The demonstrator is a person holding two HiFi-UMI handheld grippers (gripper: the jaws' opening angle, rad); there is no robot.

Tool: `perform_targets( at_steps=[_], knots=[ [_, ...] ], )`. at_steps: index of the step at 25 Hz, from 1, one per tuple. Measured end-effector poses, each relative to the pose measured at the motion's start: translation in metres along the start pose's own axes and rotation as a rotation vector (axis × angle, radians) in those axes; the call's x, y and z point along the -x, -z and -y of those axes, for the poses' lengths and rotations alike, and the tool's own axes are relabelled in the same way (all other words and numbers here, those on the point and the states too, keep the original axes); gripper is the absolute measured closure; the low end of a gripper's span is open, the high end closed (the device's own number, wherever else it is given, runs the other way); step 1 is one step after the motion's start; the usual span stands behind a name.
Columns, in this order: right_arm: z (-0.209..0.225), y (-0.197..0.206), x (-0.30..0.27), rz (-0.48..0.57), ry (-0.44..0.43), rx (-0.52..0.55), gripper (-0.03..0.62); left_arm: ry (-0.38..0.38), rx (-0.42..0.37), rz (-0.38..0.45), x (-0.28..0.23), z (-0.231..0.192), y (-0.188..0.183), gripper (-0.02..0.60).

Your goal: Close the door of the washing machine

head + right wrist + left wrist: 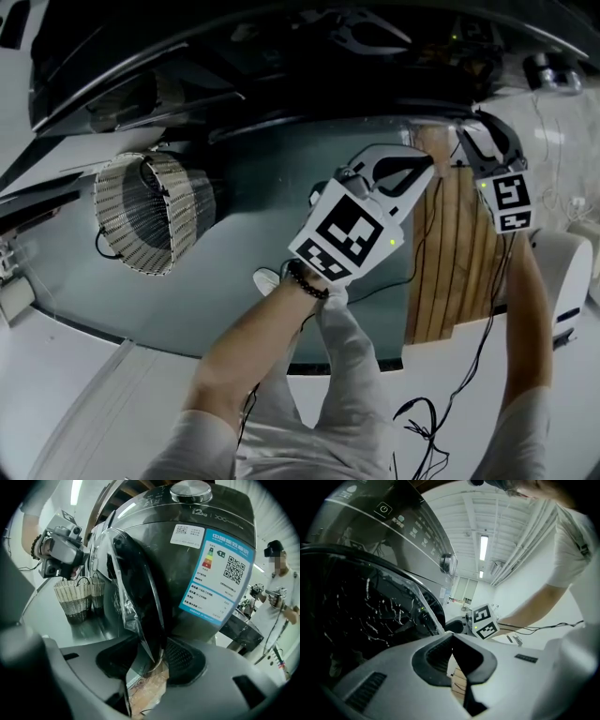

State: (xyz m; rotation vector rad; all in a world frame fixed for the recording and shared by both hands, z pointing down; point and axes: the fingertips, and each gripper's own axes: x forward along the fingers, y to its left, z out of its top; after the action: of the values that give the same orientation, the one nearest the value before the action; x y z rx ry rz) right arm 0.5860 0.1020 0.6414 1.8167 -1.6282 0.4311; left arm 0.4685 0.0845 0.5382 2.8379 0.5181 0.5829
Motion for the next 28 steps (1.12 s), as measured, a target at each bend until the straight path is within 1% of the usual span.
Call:
perform_targets(
  at_steps=[3, 5, 7, 9, 11, 13, 16, 18, 21, 24, 28],
  knots=[
    [0.001, 0.002, 0.003, 0.014, 0.029, -0.036, 0.411, -0.010, 0.014, 0.007, 0.013, 0.005, 0.003, 0.578],
    [0.004, 0.010, 0.010, 0.017, 0.091, -0.090, 0.421, -0.014, 0.017, 0.017, 0.027, 0.012, 0.005, 0.578],
    [0.005, 0.027, 0.021, 0.001, 0.172, -0.155, 0.486, -0.021, 0.013, 0.022, 0.043, 0.020, 0.009, 0.578],
    [0.002, 0.047, 0.043, -0.011, 0.248, -0.208, 0.528, -0.028, 0.014, 0.027, 0.062, 0.027, 0.013, 0.578],
    [-0.007, 0.063, 0.074, -0.022, 0.299, -0.243, 0.572, -0.034, 0.030, 0.036, 0.085, 0.034, 0.019, 0.578],
    [-0.024, 0.070, 0.099, -0.026, 0.305, -0.276, 0.583, -0.056, 0.062, 0.044, 0.112, 0.038, 0.027, 0.578],
    [-0.054, 0.061, 0.126, -0.013, 0.282, -0.375, 0.583, -0.115, 0.132, 0.051, 0.159, 0.043, 0.037, 0.578],
    [-0.074, 0.039, 0.146, 0.008, 0.267, -0.430, 0.583, -0.158, 0.170, 0.059, 0.194, 0.050, 0.037, 0.578],
    [-0.099, -0.022, 0.167, 0.070, 0.218, -0.447, 0.583, -0.235, 0.186, 0.090, 0.249, 0.058, 0.015, 0.578],
    [-0.121, -0.091, 0.189, 0.137, 0.169, -0.424, 0.583, -0.290, 0.163, 0.145, 0.297, 0.067, -0.027, 0.578],
    [-0.138, -0.180, 0.222, 0.232, 0.127, -0.425, 0.583, -0.347, 0.088, 0.226, 0.346, 0.074, -0.090, 0.578]
  ],
)
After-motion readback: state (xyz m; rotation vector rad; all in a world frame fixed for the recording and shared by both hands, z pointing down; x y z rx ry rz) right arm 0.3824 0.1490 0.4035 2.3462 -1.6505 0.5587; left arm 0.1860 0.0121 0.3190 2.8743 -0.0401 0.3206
